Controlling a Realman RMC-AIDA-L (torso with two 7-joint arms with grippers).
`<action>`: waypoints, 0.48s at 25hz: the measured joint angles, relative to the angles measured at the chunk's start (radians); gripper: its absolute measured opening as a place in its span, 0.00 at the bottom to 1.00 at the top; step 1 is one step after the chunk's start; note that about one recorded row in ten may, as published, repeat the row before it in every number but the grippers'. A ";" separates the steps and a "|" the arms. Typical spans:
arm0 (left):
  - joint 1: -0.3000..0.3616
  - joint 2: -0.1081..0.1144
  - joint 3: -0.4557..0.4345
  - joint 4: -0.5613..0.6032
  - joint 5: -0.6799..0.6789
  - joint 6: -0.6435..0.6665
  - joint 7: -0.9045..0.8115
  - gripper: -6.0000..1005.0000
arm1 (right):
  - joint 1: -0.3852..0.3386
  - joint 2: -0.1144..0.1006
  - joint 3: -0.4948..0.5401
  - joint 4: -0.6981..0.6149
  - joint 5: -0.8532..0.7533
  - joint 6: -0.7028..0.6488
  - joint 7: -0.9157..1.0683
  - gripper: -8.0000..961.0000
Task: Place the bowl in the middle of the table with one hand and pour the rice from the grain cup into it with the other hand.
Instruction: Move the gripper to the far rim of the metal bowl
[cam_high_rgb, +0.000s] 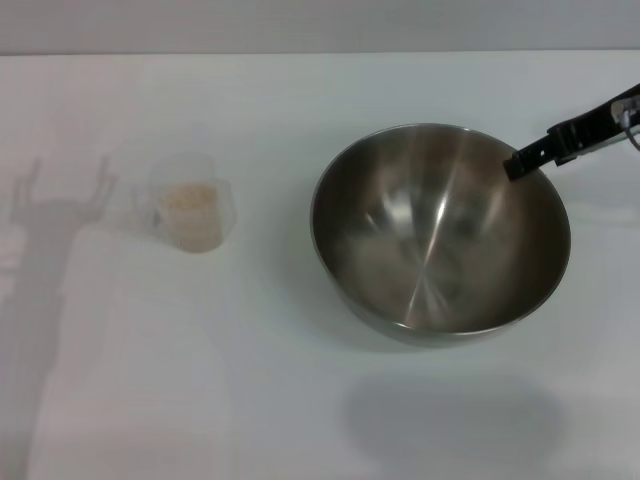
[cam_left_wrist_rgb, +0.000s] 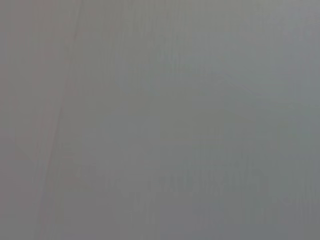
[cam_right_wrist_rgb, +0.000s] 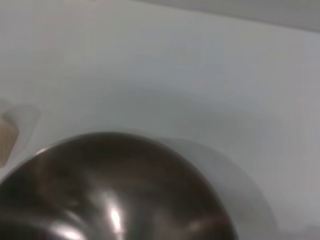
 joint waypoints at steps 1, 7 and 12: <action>0.001 0.000 0.000 0.000 0.000 0.000 -0.001 0.81 | 0.002 0.000 0.000 0.015 0.000 -0.003 -0.005 0.77; 0.003 0.000 0.000 0.000 0.000 0.002 -0.004 0.81 | 0.020 0.005 -0.003 0.106 -0.001 -0.026 -0.038 0.76; 0.004 0.000 0.000 0.000 0.000 0.004 -0.006 0.80 | 0.022 0.010 -0.024 0.124 -0.023 -0.049 -0.046 0.76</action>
